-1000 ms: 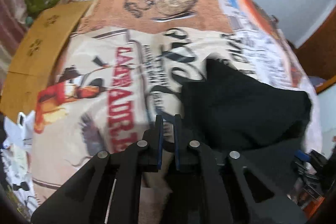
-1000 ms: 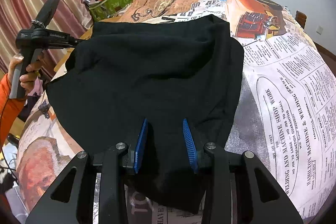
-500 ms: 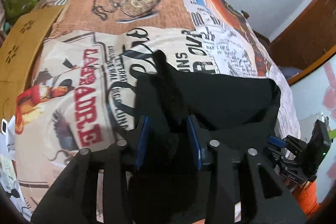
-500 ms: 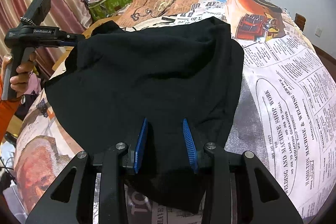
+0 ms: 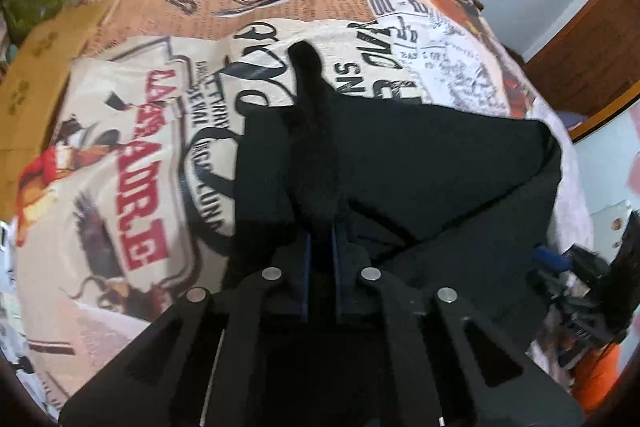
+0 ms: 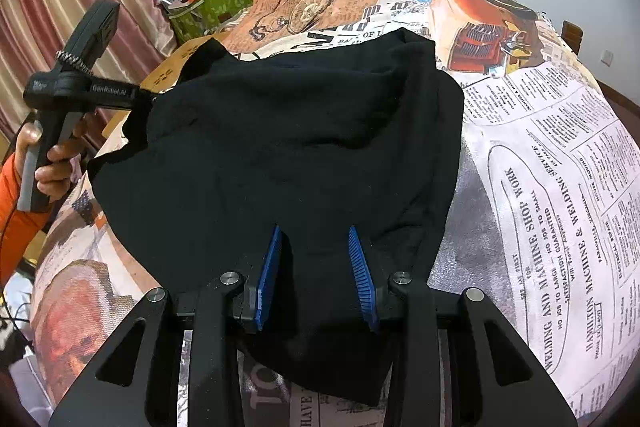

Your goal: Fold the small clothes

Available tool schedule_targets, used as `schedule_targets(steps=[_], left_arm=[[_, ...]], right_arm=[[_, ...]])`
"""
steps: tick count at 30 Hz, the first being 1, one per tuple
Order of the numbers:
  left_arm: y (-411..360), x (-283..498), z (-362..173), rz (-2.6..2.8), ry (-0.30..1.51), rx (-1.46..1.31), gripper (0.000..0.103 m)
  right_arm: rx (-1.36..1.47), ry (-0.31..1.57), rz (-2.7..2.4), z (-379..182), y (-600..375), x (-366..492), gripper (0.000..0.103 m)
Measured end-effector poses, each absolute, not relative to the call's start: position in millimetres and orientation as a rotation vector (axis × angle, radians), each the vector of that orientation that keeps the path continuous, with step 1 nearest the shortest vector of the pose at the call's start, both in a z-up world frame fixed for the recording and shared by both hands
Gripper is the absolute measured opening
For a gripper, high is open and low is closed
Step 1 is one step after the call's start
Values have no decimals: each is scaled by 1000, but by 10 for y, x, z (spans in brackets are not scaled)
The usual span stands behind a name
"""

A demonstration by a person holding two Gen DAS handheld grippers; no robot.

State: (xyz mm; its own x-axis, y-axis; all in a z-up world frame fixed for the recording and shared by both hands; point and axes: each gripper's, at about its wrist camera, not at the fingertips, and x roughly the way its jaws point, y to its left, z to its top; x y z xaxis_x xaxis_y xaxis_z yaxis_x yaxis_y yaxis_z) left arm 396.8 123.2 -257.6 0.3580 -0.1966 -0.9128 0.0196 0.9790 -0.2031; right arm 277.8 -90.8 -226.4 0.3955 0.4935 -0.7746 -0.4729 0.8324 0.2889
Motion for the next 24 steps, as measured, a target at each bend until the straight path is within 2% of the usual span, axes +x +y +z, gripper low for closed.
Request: schedule_targets(steps=[7, 10, 16, 18, 20, 22, 24], left_arm=[[1332, 3847, -2496, -41, 1193, -74, 9], [1515, 3885, -2524, 101, 1195, 0, 7], [1827, 3642, -2362, 30, 1165, -117, 7], [1775, 3553, -2277, -11, 1142, -115, 16], [1712, 3471, -2203, -51, 1123, -121, 45], [1672, 3437, -2184, -80, 1108, -138, 60], [1608, 3439, -2210, -107, 1111, -147, 60]], right_arm=[[26, 992, 616, -2282, -919, 2776, 32], [32, 995, 618, -2294, -932, 2786, 32], [24, 992, 614, -2286, -932, 2780, 32], [16, 991, 610, -2276, -917, 2773, 32], [3, 989, 604, -2266, -902, 2767, 32], [-6, 990, 598, -2264, -892, 2764, 32], [-11, 991, 593, -2263, -889, 2762, 32]])
